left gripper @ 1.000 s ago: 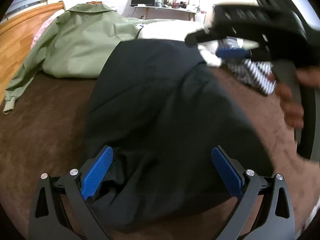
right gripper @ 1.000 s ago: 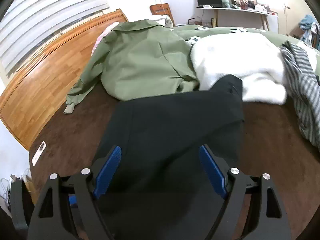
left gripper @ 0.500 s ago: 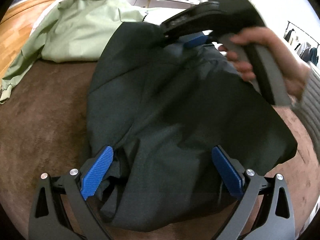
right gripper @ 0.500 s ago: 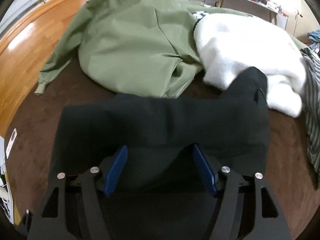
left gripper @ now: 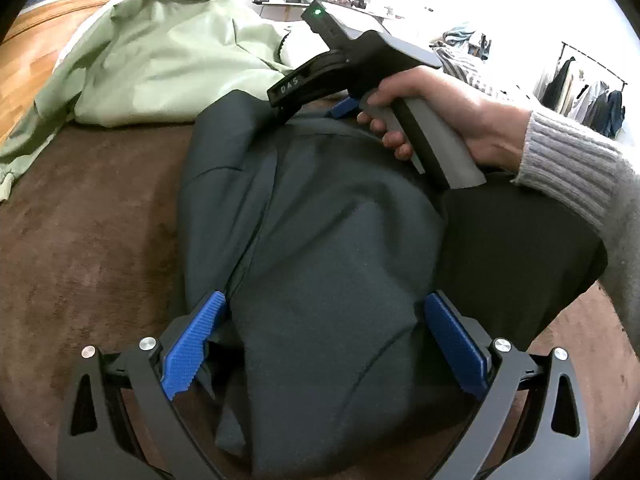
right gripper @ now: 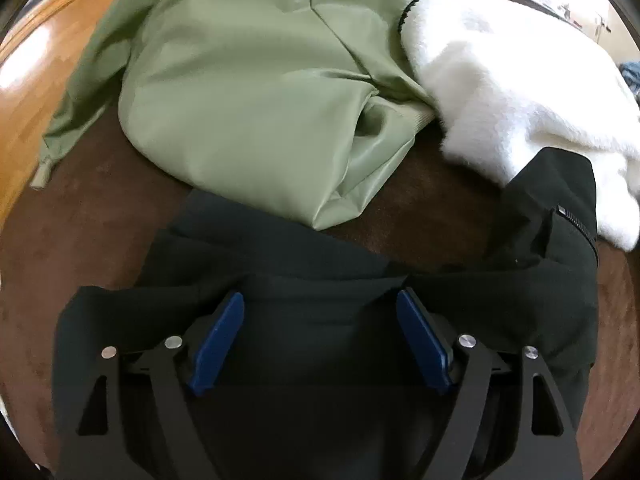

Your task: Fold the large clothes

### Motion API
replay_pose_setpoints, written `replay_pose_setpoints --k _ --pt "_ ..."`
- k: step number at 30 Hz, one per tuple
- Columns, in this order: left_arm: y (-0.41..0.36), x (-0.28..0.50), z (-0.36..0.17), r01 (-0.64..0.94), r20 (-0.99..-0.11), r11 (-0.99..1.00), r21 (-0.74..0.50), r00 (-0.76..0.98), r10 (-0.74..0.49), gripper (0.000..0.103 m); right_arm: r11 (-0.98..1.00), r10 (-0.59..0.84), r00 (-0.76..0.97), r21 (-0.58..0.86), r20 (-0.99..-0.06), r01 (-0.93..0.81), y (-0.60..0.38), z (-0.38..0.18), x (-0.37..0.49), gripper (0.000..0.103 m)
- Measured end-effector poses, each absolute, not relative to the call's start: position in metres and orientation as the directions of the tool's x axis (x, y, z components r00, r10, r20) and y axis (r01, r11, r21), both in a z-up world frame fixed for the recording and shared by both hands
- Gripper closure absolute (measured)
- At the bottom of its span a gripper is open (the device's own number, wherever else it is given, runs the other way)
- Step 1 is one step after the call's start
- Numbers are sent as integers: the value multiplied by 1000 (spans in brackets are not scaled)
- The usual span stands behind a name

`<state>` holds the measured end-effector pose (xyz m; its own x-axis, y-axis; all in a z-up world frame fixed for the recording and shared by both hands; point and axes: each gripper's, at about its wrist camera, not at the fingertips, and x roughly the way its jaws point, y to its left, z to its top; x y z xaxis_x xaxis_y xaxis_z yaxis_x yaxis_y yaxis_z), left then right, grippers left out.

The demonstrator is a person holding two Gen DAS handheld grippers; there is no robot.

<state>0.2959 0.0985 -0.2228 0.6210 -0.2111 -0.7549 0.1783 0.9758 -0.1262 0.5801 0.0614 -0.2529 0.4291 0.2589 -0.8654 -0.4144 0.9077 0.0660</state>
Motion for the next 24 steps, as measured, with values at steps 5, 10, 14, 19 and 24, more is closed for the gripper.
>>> replay_pose_setpoints --k 5,10,14,19,24 --pt "103 299 -225 168 -753 973 -161 616 -231 6 904 271 449 66 -851 -422 59 -250 577 25" --pt "108 306 -222 158 -772 968 -196 584 -252 6 900 345 512 123 -787 -418 42 -217 563 25" --pt "109 306 -196 178 -755 959 -222 591 -285 6 873 397 567 106 -721 -477 16 -164 534 21" --pt "110 303 -167 220 -725 954 -205 621 -299 6 850 461 554 166 -694 -499 -33 -128 489 14" --pt "125 310 -149 216 -713 964 -157 651 -261 6 873 434 562 174 -704 -456 -77 -134 449 14"
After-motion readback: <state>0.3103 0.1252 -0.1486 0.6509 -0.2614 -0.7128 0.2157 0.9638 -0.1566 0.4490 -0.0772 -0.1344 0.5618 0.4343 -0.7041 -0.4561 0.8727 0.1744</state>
